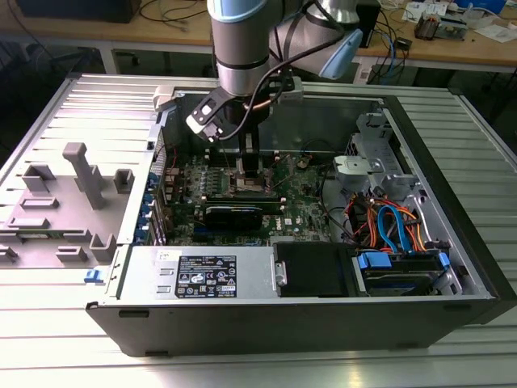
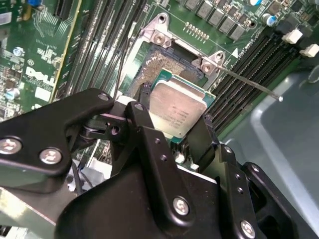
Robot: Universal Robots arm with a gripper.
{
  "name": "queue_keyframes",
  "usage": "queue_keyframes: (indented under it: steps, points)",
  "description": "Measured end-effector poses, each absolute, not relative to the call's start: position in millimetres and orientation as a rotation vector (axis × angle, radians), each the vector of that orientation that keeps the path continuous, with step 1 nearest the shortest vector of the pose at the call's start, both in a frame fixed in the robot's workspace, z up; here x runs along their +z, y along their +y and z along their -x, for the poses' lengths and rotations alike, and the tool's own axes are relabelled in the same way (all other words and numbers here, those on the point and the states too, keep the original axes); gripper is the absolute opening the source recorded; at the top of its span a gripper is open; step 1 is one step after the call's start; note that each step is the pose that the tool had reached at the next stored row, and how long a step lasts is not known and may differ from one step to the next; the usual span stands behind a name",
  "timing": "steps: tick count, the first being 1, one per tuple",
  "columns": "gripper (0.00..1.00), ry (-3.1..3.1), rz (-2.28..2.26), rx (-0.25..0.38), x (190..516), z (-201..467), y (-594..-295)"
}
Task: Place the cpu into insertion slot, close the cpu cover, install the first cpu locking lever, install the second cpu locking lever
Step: 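Place the cpu into insertion slot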
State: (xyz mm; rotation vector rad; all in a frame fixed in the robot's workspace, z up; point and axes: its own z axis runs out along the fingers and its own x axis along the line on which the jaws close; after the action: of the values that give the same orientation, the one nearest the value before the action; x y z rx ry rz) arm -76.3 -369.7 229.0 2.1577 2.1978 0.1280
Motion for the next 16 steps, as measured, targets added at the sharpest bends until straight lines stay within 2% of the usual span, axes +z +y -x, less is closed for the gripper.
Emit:
queue_keyframes:
  steps: [16]
  points:
    - [0.54, 2.187, -2.167, 0.126, 209, 76, -371]
